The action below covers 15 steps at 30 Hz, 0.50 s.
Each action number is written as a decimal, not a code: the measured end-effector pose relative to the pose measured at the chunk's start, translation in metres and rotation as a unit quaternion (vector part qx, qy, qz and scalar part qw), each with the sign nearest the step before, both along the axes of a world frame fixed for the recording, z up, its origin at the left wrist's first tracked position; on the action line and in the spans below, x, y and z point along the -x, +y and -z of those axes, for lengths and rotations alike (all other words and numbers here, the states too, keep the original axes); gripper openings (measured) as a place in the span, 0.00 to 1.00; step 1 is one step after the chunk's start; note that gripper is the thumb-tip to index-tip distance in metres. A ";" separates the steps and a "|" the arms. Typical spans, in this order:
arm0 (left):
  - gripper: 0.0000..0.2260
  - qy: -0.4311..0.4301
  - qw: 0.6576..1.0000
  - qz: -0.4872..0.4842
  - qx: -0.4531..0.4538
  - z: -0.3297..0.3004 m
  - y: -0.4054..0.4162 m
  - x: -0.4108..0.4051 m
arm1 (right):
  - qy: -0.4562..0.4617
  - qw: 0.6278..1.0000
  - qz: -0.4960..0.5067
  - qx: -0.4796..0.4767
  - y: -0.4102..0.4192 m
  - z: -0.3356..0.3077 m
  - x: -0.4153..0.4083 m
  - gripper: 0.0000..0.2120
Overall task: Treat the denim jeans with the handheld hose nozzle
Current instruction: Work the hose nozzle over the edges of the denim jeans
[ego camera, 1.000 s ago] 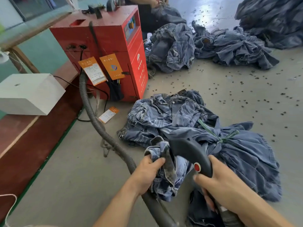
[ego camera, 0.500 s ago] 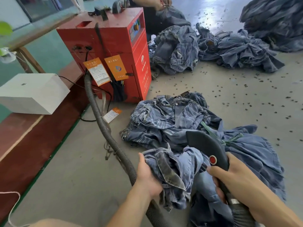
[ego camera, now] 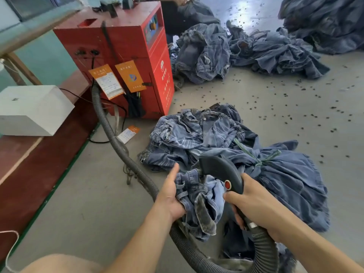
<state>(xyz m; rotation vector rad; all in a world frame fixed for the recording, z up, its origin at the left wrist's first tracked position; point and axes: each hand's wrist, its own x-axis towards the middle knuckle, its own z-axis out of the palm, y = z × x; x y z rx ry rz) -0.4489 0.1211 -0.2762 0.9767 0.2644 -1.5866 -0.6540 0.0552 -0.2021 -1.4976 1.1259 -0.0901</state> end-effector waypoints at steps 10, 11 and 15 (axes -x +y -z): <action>0.18 -0.117 0.990 0.064 -0.051 -0.005 0.007 0.016 | 0.018 1.000 0.004 -0.020 0.022 -0.003 0.023 0.11; 0.19 -0.115 0.991 0.056 -0.041 -0.005 0.007 0.017 | 0.023 0.999 0.001 -0.034 0.023 -0.001 0.024 0.12; 0.27 -0.091 0.996 0.008 -0.001 -0.003 0.013 0.020 | 0.003 0.998 0.052 -0.031 0.010 0.014 0.012 0.10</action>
